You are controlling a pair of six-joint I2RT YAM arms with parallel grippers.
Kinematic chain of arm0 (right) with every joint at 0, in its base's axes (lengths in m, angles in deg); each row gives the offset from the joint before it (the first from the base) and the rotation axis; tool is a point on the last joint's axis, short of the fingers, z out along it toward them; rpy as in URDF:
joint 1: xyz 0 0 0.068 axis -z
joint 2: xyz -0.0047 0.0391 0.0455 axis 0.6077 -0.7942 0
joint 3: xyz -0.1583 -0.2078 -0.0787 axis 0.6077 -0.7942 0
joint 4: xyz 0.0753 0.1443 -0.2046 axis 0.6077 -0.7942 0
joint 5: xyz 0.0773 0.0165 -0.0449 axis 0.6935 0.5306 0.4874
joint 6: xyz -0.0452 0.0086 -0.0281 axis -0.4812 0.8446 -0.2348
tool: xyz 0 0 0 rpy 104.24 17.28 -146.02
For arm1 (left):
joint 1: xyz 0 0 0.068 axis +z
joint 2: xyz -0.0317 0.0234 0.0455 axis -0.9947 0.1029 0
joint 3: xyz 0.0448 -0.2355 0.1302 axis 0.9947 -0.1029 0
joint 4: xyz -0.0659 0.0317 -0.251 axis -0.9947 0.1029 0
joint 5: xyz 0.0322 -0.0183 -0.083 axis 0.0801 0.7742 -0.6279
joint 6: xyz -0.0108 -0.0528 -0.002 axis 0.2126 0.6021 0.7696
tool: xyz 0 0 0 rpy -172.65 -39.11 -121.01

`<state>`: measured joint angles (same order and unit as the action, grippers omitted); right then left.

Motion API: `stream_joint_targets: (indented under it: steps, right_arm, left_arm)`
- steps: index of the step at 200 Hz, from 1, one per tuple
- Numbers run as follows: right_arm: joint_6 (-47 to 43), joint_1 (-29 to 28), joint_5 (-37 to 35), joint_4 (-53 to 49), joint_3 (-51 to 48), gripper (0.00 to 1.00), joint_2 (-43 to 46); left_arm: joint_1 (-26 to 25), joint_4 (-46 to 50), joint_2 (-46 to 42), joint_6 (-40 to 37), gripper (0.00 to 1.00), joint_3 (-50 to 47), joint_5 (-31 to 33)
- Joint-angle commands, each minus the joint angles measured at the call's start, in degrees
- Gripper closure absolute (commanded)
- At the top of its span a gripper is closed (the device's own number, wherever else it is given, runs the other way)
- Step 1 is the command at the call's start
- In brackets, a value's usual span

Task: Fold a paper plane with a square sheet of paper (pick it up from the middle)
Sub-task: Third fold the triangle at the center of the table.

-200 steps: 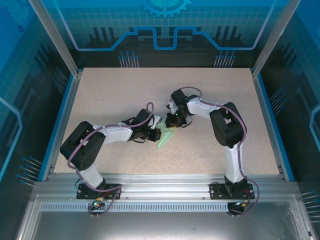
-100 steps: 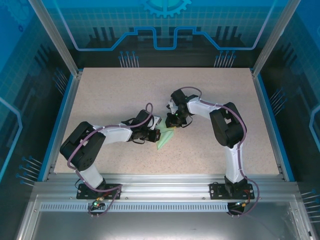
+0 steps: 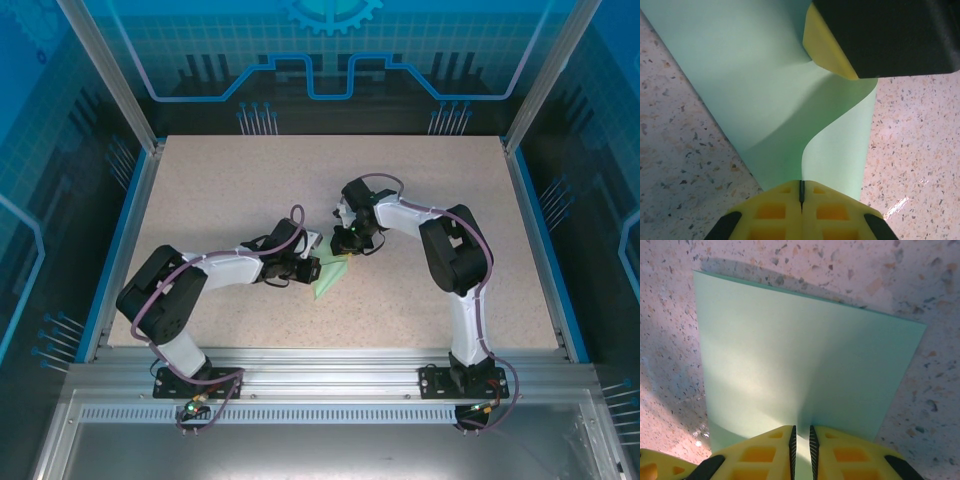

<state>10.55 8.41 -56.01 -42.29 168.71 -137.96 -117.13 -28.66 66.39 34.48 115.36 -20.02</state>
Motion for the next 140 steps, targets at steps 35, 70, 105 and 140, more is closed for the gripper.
stream_joint_targets:
  steps: [35, 70, 105, 140]
  right_arm:
    - [0.24, -1.08, 0.33, -2.44, 1.19, 0.82, -1.29]
    - [0.2, -1.17, 0.5, -2.48, 1.13, 0.82, -1.29]
    - [0.5, -1.25, 0.42, -2.32, 0.86, 0.81, -1.29]
    - [0.57, -1.31, 0.39, -2.2, 0.69, 0.81, -1.37]
  left_arm:
    - [0.57, 0.87, 1.21, -0.69, 0.96, 0.76, 0.99]
    - [0.54, -0.35, 1.75, -1.36, 0.96, 1.62, 0.18]
    - [0.59, -0.39, 1.91, -2.02, 0.96, 2.09, 0.28]
    - [0.52, 0.28, 2.01, -2.35, 0.96, 2.34, 0.42]
